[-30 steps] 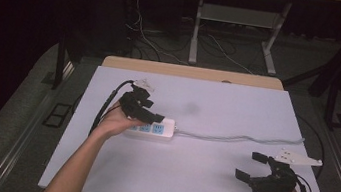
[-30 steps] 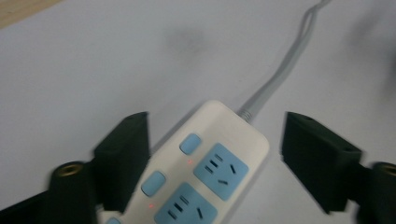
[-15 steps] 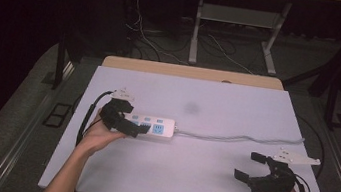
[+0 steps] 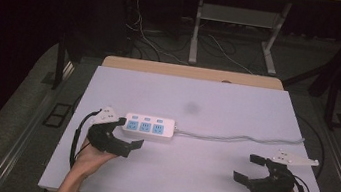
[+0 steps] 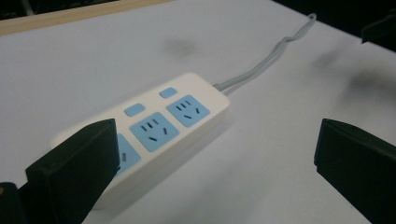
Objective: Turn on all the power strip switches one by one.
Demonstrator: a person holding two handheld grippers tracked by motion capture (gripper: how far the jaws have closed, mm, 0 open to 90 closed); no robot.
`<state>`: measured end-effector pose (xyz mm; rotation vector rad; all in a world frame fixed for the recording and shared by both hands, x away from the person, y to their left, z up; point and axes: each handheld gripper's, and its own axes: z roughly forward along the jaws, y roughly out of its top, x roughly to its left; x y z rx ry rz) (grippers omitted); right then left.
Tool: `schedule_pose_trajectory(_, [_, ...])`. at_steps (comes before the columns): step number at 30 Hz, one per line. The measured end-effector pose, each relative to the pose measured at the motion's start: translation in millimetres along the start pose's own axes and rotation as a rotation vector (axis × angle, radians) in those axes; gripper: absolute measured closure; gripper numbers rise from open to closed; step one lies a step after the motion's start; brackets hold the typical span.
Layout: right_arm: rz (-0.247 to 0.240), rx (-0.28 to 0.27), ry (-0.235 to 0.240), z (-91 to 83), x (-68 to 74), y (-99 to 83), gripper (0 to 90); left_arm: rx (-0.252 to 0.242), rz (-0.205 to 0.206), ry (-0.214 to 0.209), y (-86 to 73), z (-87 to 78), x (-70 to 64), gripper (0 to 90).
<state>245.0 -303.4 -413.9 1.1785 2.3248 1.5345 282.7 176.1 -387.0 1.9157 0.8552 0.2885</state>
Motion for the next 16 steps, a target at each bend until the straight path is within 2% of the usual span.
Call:
schedule_pose_trajectory(3, [0.001,0.004,0.001,0.0,0.7,-0.8,0.4,-0.021,-0.005,-0.010,-10.3,-3.1,-5.1,0.0])
schedule_pose_trajectory(7, [-0.001,0.007,0.001,1.2,2.3,-1.5,0.4,-0.026,-0.026,-0.046,-20.4,-2.5,-11.3,0.0])
schedule_pose_trajectory(16, [-0.002,0.014,0.002,2.6,5.4,-3.1,0.4,-0.022,-0.026,-0.040,-33.7,-0.4,-14.4,0.0])
